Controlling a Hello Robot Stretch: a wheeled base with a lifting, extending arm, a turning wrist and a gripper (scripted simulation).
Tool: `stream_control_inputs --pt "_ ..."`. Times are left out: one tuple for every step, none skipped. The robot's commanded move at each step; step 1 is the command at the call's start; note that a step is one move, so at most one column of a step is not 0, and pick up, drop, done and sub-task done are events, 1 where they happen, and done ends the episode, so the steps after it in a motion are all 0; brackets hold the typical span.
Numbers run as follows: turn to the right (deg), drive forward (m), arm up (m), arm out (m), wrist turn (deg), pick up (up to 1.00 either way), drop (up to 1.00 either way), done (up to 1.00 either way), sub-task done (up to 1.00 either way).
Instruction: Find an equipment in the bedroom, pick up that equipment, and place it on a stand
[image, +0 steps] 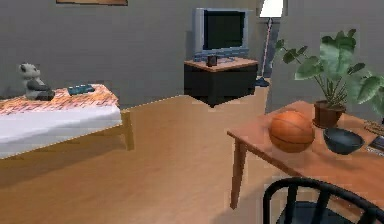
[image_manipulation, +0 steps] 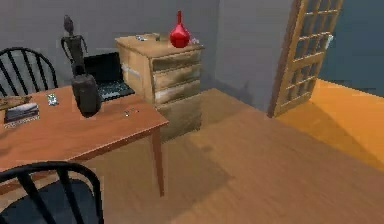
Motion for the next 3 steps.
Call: stream_control_inputs --pt "0.0 1.0 0.0 0.0 0.0 0.0 0.0 0.0 0.0" --pt "9.0 0.0 0.0 0.0 0.0 0.0 0.0 0.0 0.0" --pt "0.0 0.1 0.0 0.0 0.0 0.0 0.0 0.0 0.0"
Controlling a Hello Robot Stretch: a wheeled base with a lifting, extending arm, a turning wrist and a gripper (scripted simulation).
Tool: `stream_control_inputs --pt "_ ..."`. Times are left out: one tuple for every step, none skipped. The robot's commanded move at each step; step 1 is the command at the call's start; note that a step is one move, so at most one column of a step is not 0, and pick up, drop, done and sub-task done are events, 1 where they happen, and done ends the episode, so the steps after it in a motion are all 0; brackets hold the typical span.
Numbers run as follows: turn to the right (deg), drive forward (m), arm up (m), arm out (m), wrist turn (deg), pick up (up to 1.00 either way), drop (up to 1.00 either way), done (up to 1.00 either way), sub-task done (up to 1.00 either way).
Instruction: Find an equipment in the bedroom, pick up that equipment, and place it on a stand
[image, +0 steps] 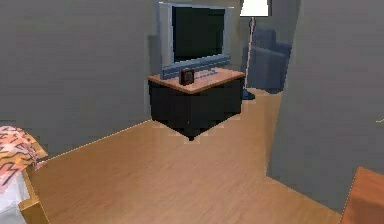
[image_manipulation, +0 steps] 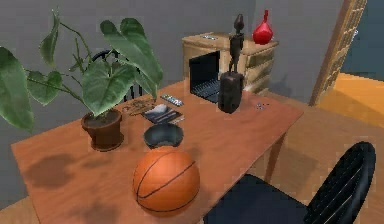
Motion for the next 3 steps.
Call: stream_control_inputs --pt "0.0 0.0 0.5 0.0 0.0 0.0 0.0 0.0 0.0" --pt "0.0 0.0 0.38 0.0 0.0 0.0 0.0 0.0 0.0" --pt "0.0 0.0 0.0 0.1 0.0 0.0 0.0 0.0 0.0"
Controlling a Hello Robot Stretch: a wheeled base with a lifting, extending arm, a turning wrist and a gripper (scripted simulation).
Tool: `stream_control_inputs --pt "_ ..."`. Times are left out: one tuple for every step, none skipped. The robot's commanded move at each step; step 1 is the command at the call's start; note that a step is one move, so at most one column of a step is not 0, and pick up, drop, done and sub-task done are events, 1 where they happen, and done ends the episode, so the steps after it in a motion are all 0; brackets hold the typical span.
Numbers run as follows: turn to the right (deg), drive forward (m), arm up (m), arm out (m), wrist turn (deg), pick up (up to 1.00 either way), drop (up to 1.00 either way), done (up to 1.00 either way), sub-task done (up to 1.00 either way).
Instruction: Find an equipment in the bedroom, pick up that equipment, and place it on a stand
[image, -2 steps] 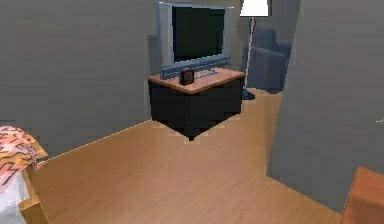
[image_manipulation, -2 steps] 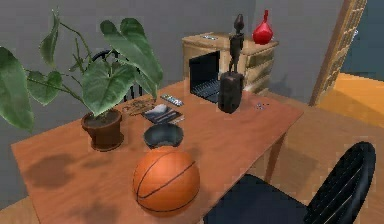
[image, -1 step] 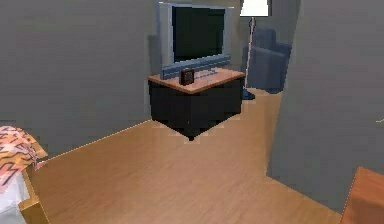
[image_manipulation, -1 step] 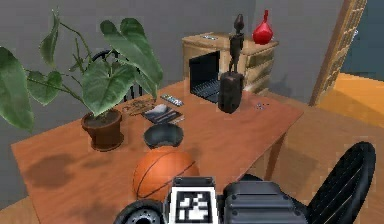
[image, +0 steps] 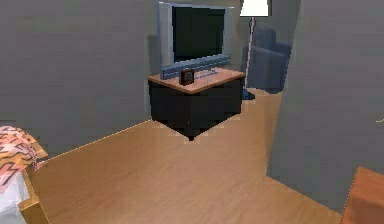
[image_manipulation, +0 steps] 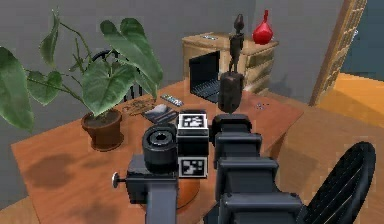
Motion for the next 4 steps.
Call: stream_control_inputs --pt "0.0 0.0 0.0 0.0 45.0 0.0 0.0 0.0 0.0" --pt "0.0 0.0 0.0 0.0 45.0 0.0 0.0 0.0 0.0" --pt "0.0 0.0 0.0 0.0 45.0 0.0 0.0 0.0 0.0" --pt "0.0 0.0 0.0 0.0 30.0 0.0 0.0 0.0 0.0"
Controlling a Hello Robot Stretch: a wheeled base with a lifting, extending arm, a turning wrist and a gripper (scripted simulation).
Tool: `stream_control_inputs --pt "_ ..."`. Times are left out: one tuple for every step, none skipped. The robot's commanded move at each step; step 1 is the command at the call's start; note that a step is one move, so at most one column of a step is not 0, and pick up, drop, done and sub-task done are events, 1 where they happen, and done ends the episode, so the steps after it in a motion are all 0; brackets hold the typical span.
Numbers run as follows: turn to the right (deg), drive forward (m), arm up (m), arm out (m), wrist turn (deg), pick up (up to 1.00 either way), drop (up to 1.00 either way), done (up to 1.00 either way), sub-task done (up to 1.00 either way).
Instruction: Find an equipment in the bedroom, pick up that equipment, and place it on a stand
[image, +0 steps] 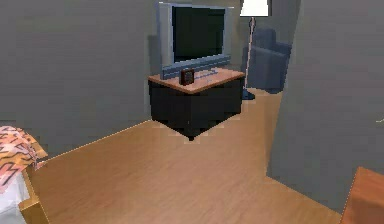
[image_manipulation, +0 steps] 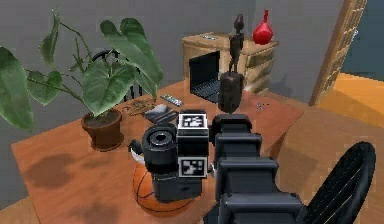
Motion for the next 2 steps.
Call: stream_control_inputs --pt "0.0 0.0 -0.22 0.0 0.0 0.0 0.0 0.0 0.0" --pt "0.0 0.0 0.0 0.0 0.0 1.0 0.0 0.0 0.0"
